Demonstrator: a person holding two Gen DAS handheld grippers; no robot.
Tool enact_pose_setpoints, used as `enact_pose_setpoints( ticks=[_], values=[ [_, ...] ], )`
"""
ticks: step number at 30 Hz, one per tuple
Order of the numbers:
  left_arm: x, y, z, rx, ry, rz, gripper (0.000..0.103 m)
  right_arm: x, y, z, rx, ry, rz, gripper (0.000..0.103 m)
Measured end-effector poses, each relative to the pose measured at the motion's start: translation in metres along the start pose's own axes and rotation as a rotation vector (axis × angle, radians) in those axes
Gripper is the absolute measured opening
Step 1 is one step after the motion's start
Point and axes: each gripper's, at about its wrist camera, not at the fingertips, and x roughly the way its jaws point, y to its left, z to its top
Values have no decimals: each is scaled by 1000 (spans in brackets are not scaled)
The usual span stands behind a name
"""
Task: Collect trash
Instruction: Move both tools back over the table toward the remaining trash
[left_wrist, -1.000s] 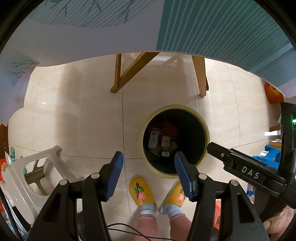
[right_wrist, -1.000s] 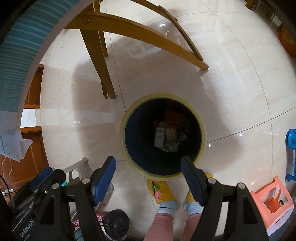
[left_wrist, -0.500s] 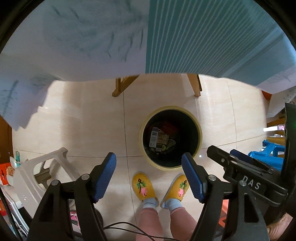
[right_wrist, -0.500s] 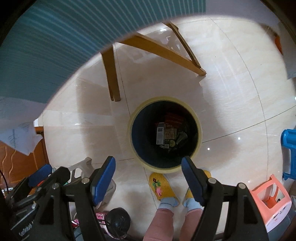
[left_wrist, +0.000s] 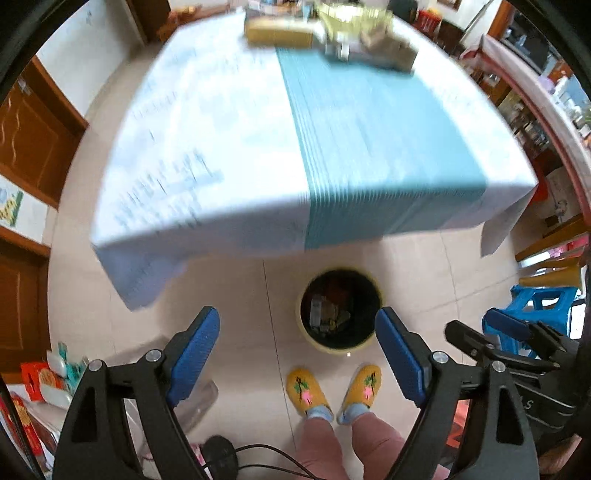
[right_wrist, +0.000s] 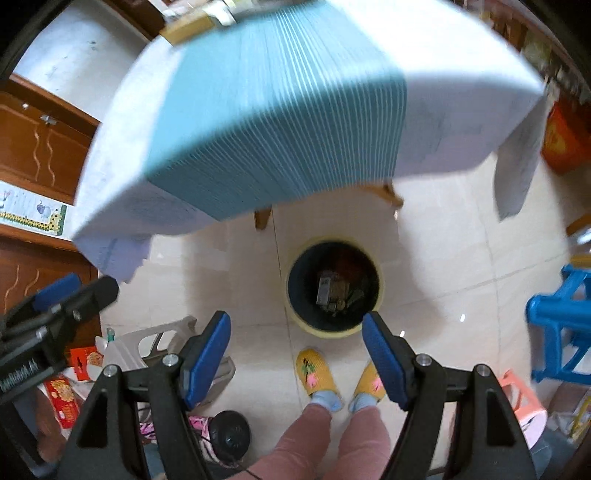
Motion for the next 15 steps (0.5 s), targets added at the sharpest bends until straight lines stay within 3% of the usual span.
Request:
enact_pose_setpoints(
  ticks=[7, 15],
  values=[
    [-77, 7, 32, 45, -146, -33, 85, -79, 12, 23, -19, -174, -39, 74],
    [-128, -1, 65, 120, -287, -69, 85, -135, 30, 54, -26, -343, -80, 74]
  ],
)
